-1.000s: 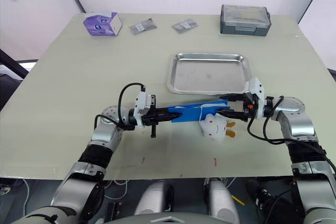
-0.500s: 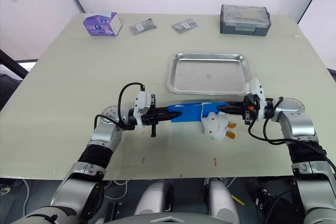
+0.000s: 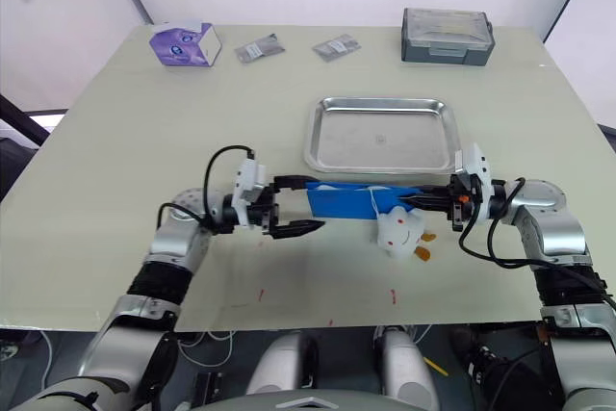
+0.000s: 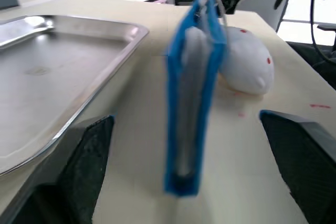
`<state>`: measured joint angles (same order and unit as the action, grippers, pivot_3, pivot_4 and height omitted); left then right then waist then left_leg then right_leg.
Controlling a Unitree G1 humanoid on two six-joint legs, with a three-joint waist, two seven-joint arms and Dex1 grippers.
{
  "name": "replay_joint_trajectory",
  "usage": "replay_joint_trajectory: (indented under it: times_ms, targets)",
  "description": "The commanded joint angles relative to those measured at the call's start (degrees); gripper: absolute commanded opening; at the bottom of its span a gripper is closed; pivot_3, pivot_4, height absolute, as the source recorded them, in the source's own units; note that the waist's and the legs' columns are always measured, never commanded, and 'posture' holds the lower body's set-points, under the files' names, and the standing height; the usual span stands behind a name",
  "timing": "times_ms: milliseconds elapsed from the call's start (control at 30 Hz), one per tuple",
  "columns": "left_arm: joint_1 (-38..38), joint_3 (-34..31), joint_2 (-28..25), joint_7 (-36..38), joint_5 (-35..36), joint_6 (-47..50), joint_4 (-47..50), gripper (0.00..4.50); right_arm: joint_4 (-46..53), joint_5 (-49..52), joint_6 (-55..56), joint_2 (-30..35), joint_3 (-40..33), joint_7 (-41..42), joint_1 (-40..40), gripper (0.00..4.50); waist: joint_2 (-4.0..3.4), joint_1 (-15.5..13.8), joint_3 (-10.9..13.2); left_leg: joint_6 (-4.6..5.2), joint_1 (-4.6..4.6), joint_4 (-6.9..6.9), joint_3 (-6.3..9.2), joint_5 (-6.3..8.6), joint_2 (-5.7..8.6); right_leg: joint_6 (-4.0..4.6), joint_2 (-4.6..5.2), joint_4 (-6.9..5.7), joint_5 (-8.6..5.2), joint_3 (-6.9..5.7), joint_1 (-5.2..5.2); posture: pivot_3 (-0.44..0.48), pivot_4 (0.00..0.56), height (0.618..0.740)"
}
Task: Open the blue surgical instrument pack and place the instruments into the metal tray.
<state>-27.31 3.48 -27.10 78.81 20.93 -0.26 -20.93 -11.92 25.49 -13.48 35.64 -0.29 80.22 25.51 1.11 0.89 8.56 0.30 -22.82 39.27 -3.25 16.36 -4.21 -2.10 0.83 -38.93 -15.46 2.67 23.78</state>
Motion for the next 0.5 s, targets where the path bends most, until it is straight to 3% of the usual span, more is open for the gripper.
replay_joint_trajectory:
  times_ms: [33, 267, 500]
  targets:
    - [3.17, -2.4, -2.81, 1.96, 4.95, 4.84, 7.91, 4.43, 4.2, 2.14, 0.89, 0.86, -2.86, -0.77, 0.22, 0.0, -0.01, -0.05, 0.01, 0.0, 0.0, 0.0, -0.01, 0.0, 0.0, 0.0, 0.01, 0.0, 0.0, 0.0, 0.0, 0.0, 0.15, 0.731]
    - [9.72, -0.47, -5.51, 2.81, 8.5, 12.91, 18.81, 4.43, 9.77, 5.23, -1.7, 0.72, -4.92, -4.27, -1.21, 0.0, -0.01, -0.44, 0.01, 0.0, -0.02, 0.0, 0.0, 0.0, 0.0, 0.0, 0.04, 0.03, 0.0, -0.03, -0.01, 0.0, 0.15, 0.731]
    - [7.98, 3.86, 3.6, -5.66, 4.32, 10.35, 17.64, 4.43, 14.6, 6.39, -3.46, -0.14, -4.16, -6.82, -3.88, 0.0, -0.01, -0.69, 0.01, 0.0, -0.01, 0.03, 0.0, 0.0, 0.02, 0.0, 0.04, 0.02, 0.0, -0.02, -0.03, 0.0, 0.15, 0.731]
